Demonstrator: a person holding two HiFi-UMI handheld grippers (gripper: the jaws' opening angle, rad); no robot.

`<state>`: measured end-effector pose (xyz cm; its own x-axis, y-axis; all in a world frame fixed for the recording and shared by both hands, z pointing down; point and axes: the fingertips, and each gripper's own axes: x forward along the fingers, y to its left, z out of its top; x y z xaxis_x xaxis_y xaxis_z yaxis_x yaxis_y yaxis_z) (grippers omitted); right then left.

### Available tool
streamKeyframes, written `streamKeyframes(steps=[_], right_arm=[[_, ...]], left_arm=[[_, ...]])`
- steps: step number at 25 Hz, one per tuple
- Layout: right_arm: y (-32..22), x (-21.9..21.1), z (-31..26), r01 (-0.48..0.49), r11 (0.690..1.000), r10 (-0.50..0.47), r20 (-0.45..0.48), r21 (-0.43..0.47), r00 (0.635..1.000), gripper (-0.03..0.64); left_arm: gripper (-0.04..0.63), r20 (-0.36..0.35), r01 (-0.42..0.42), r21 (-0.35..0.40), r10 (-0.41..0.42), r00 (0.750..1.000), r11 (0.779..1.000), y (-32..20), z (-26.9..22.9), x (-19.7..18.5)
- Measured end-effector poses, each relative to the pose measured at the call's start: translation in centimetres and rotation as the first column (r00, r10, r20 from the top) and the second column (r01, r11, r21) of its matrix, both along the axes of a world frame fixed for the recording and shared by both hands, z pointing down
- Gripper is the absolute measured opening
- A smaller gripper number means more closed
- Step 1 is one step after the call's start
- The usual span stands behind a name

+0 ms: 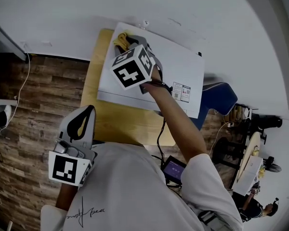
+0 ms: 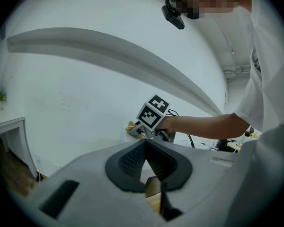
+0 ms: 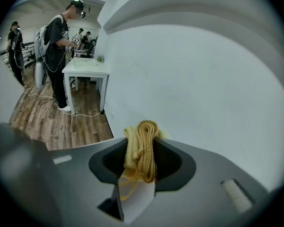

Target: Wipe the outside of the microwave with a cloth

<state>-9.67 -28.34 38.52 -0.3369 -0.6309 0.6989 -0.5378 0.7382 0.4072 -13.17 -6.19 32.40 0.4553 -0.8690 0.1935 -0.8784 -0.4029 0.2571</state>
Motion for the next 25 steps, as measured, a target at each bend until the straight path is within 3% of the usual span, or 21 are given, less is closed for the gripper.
streamKeyframes(steps=[4,8,10,13,16,25], right_arm=[[1.5,-2.0,0.0,0.075,0.997,-0.074,0.030,-0.020,0.997,0.137],[5.7,-5.9,-1.7,0.239,0.963,-0.204,0.244,-0.123,0.948,0.137],[6.6,-6.6,-3.4,0.260,0.960,-0.218,0.302,-0.105,0.928,0.135],[6.7,-5.9,-5.7,0.248,0.968,-0.225,0.302,-0.041,0.926,0.137],[6.4,-4.0,-7.3,0.218,0.975,-0.197,0.319,-0.033,0.927,0.137],[4.2,6.7,-8.4,0.023,1.000,-0.022,0.277,0.002,0.961,0.137]], left_arm=[[-0.006,-0.002,0.000,-0.001,0.000,1.000,1.000,0.2,-0.1,0.3],[-0.006,0.005,0.002,0.006,-0.002,1.000,1.000,0.6,-0.6,0.3],[-0.006,0.007,0.001,0.008,-0.001,1.000,1.000,0.7,-0.6,0.3],[-0.006,0.009,-0.009,0.011,0.009,1.000,1.000,1.0,-0.7,0.6],[-0.006,0.004,-0.023,0.013,0.023,1.000,1.000,1.1,-1.0,1.3],[-0.006,0.022,-0.114,0.027,0.113,0.993,0.993,1.2,-1.3,4.4]])
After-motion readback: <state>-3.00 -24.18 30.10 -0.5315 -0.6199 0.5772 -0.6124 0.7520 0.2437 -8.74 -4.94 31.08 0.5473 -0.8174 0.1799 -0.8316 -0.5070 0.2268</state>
